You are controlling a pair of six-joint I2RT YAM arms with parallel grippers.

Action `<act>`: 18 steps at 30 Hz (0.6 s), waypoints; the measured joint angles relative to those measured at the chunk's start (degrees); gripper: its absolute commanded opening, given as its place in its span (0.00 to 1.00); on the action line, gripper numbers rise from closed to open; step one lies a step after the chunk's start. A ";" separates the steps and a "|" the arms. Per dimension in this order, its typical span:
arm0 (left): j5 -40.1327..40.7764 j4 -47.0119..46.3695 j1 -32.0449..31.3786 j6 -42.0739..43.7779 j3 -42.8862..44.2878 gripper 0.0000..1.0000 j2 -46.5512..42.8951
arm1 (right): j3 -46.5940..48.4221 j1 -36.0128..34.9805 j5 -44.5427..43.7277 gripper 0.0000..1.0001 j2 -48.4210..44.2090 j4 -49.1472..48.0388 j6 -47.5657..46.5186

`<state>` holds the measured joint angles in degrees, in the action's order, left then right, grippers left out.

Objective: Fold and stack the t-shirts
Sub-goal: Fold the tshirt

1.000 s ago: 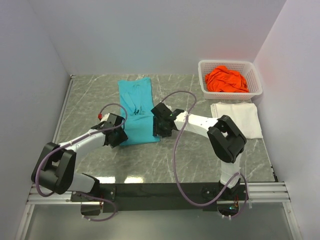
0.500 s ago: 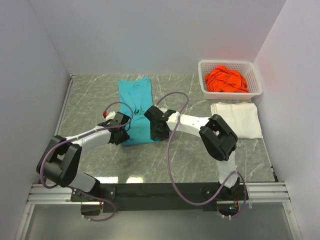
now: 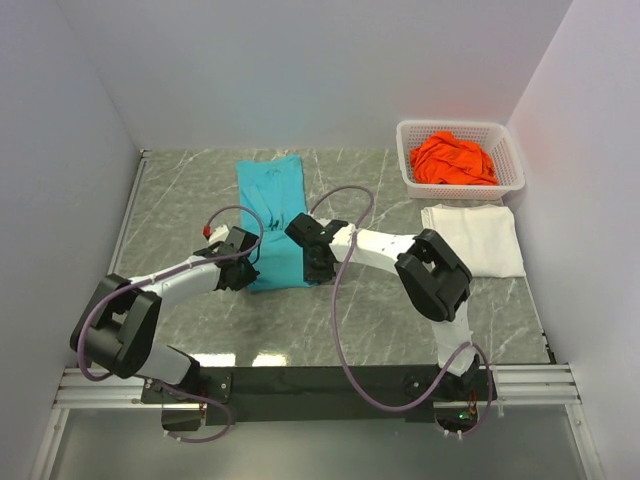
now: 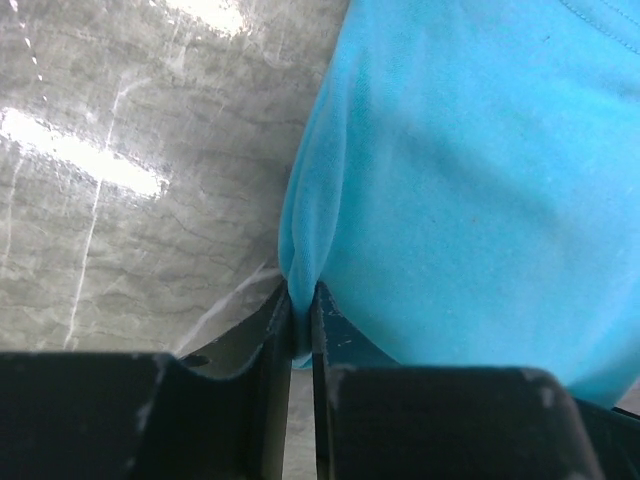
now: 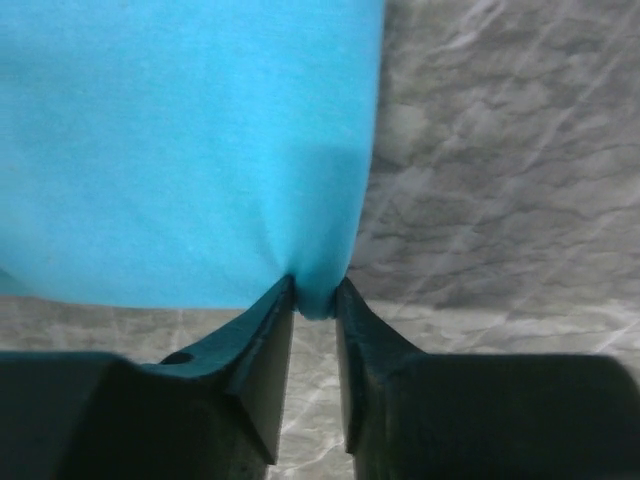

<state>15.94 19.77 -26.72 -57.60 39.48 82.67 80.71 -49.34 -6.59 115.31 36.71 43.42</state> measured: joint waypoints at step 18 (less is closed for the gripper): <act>-9.49 15.32 -1.07 0.11 8.46 0.01 -2.78 | 0.48 4.83 -0.74 0.00 -3.21 7.80 -5.25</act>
<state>6.46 35.09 -27.79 -57.49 47.94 79.90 81.19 -44.51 -7.33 112.09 44.51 38.17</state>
